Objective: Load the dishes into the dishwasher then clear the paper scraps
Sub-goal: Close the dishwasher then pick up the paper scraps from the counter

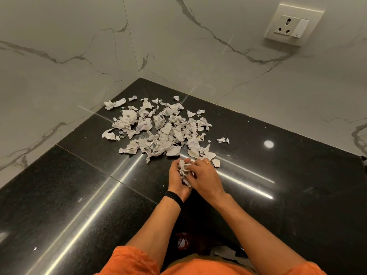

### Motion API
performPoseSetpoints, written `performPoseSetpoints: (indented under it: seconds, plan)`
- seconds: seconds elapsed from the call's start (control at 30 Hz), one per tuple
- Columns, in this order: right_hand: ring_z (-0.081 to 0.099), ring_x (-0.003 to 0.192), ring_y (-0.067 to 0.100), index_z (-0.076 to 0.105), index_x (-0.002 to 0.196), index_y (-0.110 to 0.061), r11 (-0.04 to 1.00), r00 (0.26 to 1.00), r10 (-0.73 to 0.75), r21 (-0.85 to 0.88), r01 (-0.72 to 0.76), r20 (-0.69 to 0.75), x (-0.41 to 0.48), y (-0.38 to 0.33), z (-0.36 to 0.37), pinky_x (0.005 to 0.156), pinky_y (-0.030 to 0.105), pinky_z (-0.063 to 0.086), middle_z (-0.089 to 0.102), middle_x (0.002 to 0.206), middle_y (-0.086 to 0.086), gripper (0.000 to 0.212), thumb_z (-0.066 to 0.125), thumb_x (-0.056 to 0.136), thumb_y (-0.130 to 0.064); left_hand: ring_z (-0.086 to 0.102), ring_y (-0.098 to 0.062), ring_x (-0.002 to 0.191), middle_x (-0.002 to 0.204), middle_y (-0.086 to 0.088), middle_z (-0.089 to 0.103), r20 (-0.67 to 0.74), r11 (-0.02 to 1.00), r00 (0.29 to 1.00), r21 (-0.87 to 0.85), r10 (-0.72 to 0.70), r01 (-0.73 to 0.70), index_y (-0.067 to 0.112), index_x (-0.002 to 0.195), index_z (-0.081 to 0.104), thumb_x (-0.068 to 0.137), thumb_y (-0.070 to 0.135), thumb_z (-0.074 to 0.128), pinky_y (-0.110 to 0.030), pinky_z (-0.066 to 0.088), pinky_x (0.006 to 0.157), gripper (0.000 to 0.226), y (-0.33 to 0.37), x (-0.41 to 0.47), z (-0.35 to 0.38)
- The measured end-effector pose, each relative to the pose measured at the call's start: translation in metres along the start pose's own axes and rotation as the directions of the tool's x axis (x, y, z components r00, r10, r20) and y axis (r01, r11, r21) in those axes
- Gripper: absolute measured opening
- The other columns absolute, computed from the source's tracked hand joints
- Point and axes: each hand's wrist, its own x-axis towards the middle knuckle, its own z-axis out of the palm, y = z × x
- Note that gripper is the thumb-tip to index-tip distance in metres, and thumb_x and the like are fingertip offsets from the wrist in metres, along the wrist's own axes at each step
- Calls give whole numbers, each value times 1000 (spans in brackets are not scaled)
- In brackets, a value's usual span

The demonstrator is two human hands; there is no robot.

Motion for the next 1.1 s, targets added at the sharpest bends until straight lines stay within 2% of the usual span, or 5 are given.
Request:
performPoseSetpoints:
  seconds: [0.23,0.57,0.77,0.9,1.1]
  plan:
    - [51,92,11,76,99,-18,994,982,-82,85,68,170,6,-1,0,83,35,48,63,98,-2,20,58,94,-28,69,-20,73,75,-7,67,-40,999,999,30,-31,32,8,78,69,91,33,65,-31,60,70,28,4,3,-12]
    - [66,80,3,75,85,-26,880,962,261,428,-206,-74,5,10,-3,71,29,56,71,81,-16,13,65,87,-17,60,-14,62,69,-4,63,-113,994,993,-91,42,-52,12,73,62,95,29,62,-26,53,58,29,9,11,-12]
    - [53,111,15,69,122,-24,980,978,172,84,-183,117,-15,46,9,96,32,46,63,116,-6,30,65,93,-25,58,-13,68,72,-3,65,-110,986,994,-165,14,-32,12,76,63,96,31,59,-19,47,49,28,13,12,-18]
    - [52,109,19,72,118,-18,994,994,96,-51,-94,59,-28,55,22,92,25,42,62,116,-2,24,67,94,-19,59,-13,65,75,-4,64,-129,993,991,-104,46,-59,11,79,64,97,30,59,-19,48,48,26,12,15,-18]
    - [65,87,8,76,99,-20,935,953,292,234,-267,-79,-14,39,9,80,31,55,71,93,-8,8,72,92,-21,61,-13,61,80,-5,63,-147,997,987,40,69,-63,12,82,64,96,27,61,-20,48,49,21,9,22,-22]
